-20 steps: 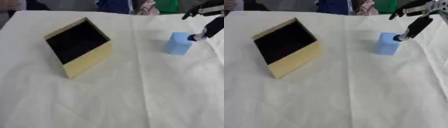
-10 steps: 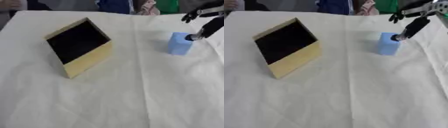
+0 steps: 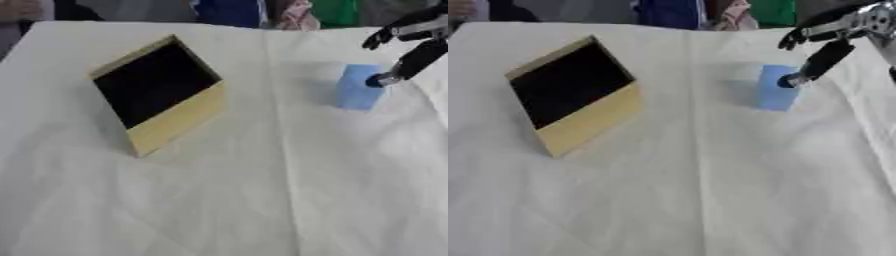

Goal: Pick up objects on the table and place them in the box.

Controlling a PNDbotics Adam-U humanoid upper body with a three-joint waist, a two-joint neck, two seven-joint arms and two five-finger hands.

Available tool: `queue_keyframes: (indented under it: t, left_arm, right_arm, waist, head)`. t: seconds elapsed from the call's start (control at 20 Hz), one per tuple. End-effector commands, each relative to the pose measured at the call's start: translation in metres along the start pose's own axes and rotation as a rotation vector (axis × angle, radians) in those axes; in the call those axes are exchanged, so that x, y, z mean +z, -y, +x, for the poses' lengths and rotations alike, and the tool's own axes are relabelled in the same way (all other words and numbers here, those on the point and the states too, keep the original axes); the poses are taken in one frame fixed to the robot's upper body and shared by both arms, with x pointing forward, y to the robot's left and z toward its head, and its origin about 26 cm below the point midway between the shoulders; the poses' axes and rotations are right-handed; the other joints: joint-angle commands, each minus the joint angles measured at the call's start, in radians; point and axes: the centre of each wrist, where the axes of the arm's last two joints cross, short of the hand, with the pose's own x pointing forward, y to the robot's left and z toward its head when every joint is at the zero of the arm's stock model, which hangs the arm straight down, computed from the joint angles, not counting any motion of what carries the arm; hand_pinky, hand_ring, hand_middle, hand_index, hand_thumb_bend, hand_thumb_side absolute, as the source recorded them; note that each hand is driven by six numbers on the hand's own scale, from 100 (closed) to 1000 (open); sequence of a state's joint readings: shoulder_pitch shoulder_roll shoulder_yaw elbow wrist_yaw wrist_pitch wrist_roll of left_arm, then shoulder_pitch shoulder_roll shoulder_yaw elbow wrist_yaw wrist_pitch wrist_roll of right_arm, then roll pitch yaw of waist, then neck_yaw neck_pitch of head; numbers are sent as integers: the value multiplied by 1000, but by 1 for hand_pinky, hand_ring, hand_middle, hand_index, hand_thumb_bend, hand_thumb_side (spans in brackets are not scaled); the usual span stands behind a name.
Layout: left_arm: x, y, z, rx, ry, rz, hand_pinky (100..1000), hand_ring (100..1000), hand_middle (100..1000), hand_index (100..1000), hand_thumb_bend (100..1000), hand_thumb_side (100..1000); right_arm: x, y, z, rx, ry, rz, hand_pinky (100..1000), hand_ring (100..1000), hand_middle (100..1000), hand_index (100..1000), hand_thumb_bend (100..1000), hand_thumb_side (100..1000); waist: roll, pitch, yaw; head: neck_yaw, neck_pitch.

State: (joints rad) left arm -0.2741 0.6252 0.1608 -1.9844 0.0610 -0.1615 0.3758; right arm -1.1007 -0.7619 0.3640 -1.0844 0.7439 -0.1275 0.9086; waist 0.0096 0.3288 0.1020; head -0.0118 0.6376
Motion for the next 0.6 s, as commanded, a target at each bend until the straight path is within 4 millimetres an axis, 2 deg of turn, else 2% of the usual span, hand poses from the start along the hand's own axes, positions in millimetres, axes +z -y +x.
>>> queue_keyframes:
  t: [0.05, 0.6]
  left_arm:
    - [-8, -4, 8, -21, 43, -7, 672, 608, 626, 868, 100, 878]
    - [-8, -4, 7, -23, 43, -7, 672, 606, 625, 869, 100, 872]
  right_arm:
    - [8, 10, -7, 4, -26, -24, 995, 993, 929, 1000, 396, 632]
    - [2, 8, -12, -5, -54, -5, 1000, 999, 953, 1000, 379, 579]
  waist:
    - [1, -13, 1]
    - [2, 9, 5]
  head:
    - [-2, -12]
    - [-2, -23]
